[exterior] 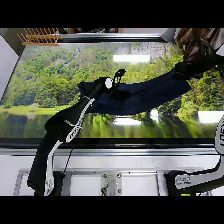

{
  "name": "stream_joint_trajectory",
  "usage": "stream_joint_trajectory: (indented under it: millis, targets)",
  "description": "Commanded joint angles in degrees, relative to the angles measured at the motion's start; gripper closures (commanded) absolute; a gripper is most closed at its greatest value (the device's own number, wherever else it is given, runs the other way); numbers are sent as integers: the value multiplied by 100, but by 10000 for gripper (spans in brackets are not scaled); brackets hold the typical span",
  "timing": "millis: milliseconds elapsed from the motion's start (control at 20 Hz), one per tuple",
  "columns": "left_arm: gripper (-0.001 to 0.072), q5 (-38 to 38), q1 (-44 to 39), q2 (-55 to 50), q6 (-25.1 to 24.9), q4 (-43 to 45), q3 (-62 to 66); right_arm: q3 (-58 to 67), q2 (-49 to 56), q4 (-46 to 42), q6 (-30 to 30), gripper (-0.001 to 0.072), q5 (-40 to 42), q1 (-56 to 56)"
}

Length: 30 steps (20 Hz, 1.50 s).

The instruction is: Fold the clothes and pants, and hang the long-sleeved shirts on hangers.

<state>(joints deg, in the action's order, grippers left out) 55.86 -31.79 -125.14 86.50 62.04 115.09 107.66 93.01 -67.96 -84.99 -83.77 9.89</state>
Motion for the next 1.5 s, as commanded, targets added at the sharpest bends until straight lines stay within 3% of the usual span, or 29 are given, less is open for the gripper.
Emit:
stream_joint_trajectory:
  millis: [0, 450, 900, 1200, 1450]
  targets:
    - [697, -57, -120, -72, -13, -74, -20, 632, -52, -63, -81, 699, -179, -470]
    - [697, 125, -55, -37, -13, -55, 153, 844, -42, -61, -341, 699, 142, -1480]
    - [698, 470, 1517, 859, -13, -9, 153, 841, 330, 409, -1008, 699, 1058, -2406]
    - [698, 970, 2750, 1615, -17, -9, 151, 844, 1292, 1438, -1058, 699, 2223, -3191]
    - [698, 1231, 3486, 2166, -17, -9, 151, 844, 2417, 2618, -350, 699, 3956, -4026]
